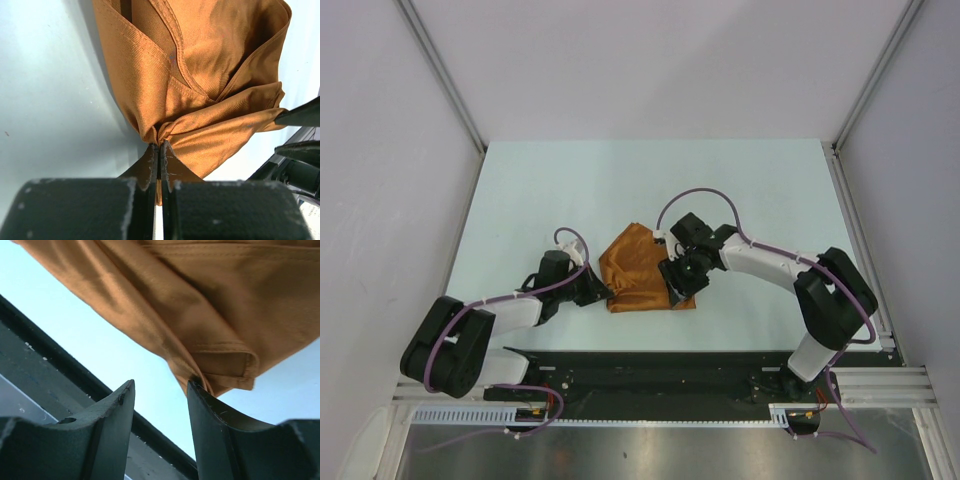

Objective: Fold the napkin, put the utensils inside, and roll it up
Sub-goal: Roll the napkin with the utensil

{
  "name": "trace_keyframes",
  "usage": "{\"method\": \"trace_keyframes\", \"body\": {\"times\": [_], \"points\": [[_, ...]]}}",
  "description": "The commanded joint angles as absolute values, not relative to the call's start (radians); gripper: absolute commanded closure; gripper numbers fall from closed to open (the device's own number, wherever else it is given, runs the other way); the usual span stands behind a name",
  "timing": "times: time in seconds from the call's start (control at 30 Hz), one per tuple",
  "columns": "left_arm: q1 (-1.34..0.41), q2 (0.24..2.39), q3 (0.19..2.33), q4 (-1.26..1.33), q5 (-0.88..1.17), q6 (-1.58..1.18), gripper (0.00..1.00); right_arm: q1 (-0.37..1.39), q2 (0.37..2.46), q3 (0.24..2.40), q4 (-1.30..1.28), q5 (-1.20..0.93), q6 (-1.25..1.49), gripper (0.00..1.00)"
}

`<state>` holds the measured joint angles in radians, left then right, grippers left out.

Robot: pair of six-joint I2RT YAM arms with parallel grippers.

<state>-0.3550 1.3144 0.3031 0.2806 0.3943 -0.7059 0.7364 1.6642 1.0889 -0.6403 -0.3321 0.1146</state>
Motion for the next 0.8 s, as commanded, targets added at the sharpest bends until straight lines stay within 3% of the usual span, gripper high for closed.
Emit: {"method": "trace_keyframes", "body": {"times": [0.0,0.5,0.77], "points": [[-0.357,1.299,0.328,0.256,0.377,-0.678,1.00,0.718,1.681,1.138,-0.650,-0.290,0.072,0.49],[-0.357,1.292,0.328,0.245,0.371,-0.672,1.00,0.701,1.715,1.097,-0.620,-0.279,0.068,0.49],[-0.357,1.301,0.344,0.218,0.367,-0.655,1.00,0.784,1.585,1.189,-0.618,-0.204,-0.073,0.44]]}}
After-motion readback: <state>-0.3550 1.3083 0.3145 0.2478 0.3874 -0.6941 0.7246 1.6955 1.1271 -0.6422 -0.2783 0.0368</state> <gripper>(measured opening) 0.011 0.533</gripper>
